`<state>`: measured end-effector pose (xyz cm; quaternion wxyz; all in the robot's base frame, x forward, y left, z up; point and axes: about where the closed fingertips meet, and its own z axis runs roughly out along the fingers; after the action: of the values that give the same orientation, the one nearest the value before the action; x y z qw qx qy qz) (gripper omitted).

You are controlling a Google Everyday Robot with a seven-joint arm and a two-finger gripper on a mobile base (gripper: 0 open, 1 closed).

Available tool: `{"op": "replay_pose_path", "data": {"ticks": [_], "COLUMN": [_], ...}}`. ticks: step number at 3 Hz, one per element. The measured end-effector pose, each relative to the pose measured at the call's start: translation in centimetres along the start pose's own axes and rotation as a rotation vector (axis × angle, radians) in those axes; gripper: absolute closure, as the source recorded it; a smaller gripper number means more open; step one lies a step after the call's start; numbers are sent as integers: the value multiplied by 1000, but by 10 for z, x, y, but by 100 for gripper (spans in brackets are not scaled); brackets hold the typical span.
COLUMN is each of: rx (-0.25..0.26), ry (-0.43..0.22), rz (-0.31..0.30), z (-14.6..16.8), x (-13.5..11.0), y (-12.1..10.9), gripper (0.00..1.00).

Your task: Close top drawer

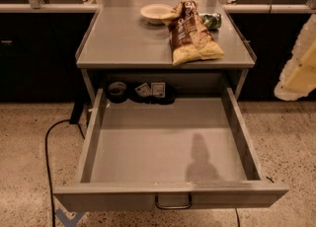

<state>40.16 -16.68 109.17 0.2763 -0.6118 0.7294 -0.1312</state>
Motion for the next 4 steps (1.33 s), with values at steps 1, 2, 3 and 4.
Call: {"op": "replay_pose_path", "data": {"ticks": [1,2,3,4], "rx": [0,0,0,0], "ry": [0,0,0,0], "rz": [0,0,0,0], "z": [0,0,0,0], "x": [0,0,0,0], "y": [0,0,0,0], "gripper": [0,0,0,0]}}
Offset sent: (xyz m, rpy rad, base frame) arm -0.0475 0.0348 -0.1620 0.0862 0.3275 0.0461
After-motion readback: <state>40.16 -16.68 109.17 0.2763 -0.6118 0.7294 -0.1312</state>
